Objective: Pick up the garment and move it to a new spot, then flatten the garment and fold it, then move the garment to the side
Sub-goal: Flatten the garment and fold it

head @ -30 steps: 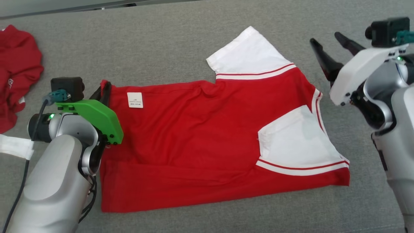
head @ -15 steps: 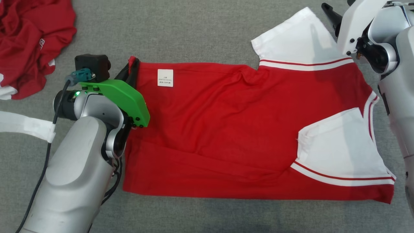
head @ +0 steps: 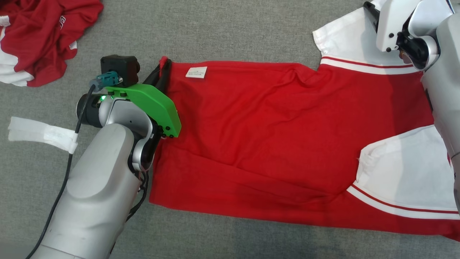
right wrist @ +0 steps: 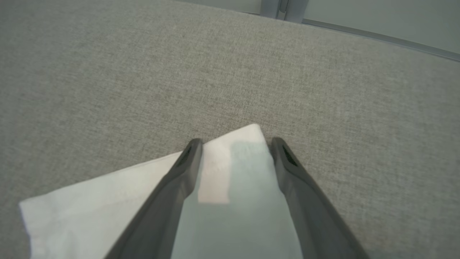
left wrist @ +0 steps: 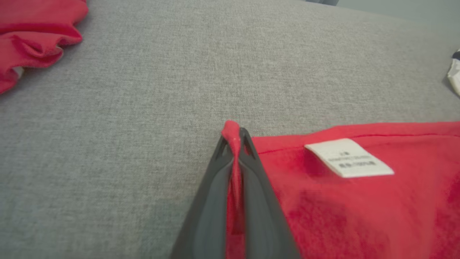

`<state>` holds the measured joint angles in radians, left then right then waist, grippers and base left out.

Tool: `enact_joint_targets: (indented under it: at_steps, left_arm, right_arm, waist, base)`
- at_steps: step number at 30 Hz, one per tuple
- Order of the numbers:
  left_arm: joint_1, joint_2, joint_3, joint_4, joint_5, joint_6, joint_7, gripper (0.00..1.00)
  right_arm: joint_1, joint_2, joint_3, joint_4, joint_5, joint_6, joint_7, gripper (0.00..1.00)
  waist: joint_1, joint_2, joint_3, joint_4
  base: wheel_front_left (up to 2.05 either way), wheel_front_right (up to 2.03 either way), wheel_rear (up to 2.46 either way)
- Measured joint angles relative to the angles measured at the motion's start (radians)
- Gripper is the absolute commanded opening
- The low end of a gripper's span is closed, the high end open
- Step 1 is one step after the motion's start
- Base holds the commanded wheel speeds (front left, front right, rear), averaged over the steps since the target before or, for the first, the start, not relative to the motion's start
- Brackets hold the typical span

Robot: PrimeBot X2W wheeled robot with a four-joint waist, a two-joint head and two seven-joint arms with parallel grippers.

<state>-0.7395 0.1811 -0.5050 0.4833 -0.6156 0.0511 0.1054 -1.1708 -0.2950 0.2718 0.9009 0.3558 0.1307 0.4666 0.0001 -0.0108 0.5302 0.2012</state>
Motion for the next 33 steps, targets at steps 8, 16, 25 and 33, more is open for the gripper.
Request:
enact_joint_targets:
  at_steps: [8,16,25,33]
  left_arm:
    - [-0.01,0.002,0.0,0.026,-0.007,-0.007,-0.006,0.0]
    - [-0.011,0.024,0.02,0.069,-0.017,-0.008,-0.029,0.0]
    - [0.005,0.057,0.047,0.093,-0.035,-0.007,-0.063,0.0]
    - [0.088,0.091,0.048,0.029,-0.043,0.002,-0.073,0.0]
  right_arm:
    - [-0.022,0.001,0.056,0.04,-0.007,0.001,-0.014,0.0]
    - [-0.021,0.02,0.068,0.06,0.043,0.001,-0.11,0.0]
    - [0.057,-0.002,0.155,-0.066,0.195,0.001,-0.198,0.0]
    - [0.217,-0.087,0.222,-0.277,0.326,0.001,-0.282,0.0]
  waist:
    - [0.0,0.0,-0.007,-0.017]
    - [-0.0001,0.0,-0.026,-0.052]
    - [0.0,0.0,-0.083,-0.11]
    - [-0.0001,0.0,-0.158,-0.156]
  base:
    - [0.0,0.0,0.0]
    - [0.0,0.0,0.0]
    - [0.0,0.0,0.0]
    - [0.0,0.0,0.0]
